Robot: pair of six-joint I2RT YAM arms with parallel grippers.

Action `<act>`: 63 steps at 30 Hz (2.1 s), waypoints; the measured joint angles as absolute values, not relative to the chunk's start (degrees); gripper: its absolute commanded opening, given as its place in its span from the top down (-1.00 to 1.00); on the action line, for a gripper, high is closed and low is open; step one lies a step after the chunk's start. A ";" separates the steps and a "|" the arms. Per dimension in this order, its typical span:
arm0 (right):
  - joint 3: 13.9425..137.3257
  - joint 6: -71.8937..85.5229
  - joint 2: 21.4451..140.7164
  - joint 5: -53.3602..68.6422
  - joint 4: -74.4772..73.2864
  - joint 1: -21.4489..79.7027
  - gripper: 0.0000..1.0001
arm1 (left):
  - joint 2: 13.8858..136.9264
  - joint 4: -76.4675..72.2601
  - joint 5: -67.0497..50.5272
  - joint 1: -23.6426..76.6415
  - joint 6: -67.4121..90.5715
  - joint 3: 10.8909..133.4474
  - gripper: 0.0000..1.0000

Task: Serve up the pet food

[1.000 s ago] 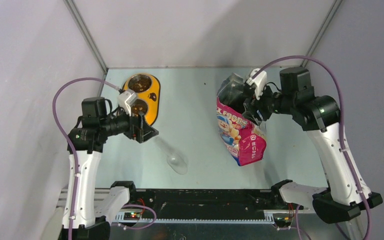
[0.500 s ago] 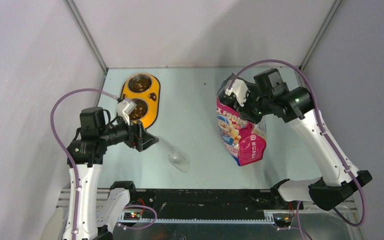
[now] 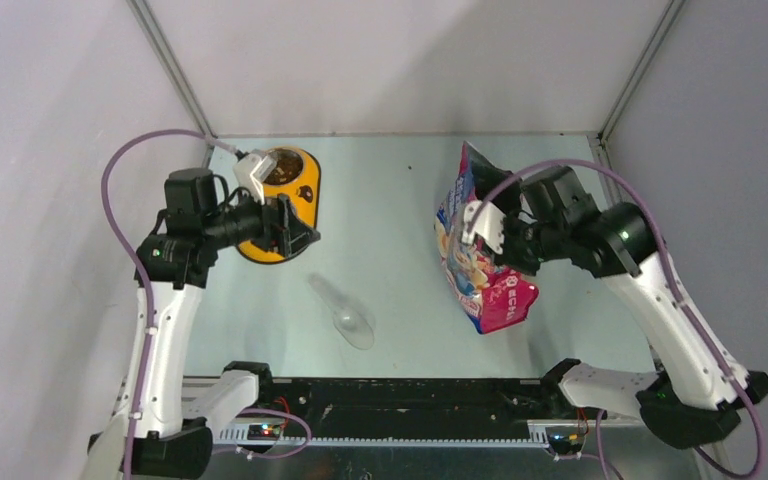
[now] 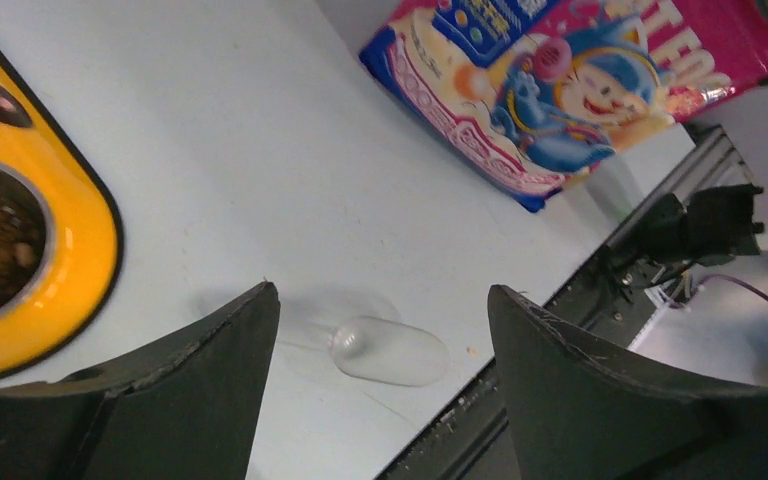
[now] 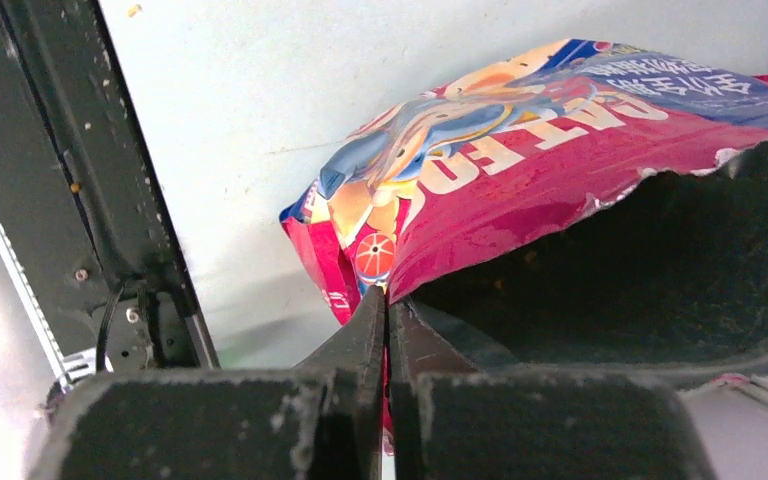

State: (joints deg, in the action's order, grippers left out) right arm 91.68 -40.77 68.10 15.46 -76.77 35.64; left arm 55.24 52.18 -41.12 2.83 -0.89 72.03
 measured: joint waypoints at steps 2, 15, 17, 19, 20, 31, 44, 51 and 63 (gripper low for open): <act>90.11 -43.20 65.21 15.51 -77.32 36.05 1.00 | 56.84 51.37 -38.50 5.02 -0.64 75.53 -0.63; 84.40 -48.23 55.68 16.56 -78.72 38.30 0.32 | 71.85 43.72 -30.22 25.96 -14.20 88.51 -0.84; 84.12 -47.79 55.18 16.16 -78.52 38.30 0.08 | 73.56 42.39 -30.83 28.67 -19.92 88.49 -0.85; 84.12 -47.33 54.68 15.94 -78.43 38.28 -0.10 | 75.61 40.53 -32.51 30.28 -24.93 88.58 -0.84; 84.16 -47.05 54.37 15.75 -78.52 38.28 -0.13 | 76.82 39.79 -33.58 30.55 -26.92 88.79 -0.84; 87.55 -34.20 47.66 16.45 -71.53 29.06 -0.56 | 92.12 28.40 -39.46 31.07 -29.52 90.72 -0.81; 89.41 -7.88 59.20 25.30 -61.04 6.35 -0.39 | 99.92 33.12 -45.78 34.17 -37.01 102.74 -0.79; 91.44 -7.31 67.46 25.76 -58.11 9.17 -0.29 | 103.13 34.33 -45.21 35.33 -39.51 104.64 -0.78; 98.98 -22.76 81.34 20.69 -61.76 18.17 0.26 | 81.12 25.87 -42.15 19.55 -23.29 82.37 -0.79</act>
State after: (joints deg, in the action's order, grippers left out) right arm 98.98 -22.76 81.34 20.69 -61.76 18.17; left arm 81.12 25.87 -42.15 19.55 -23.29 82.37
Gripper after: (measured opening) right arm 0.462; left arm 0.895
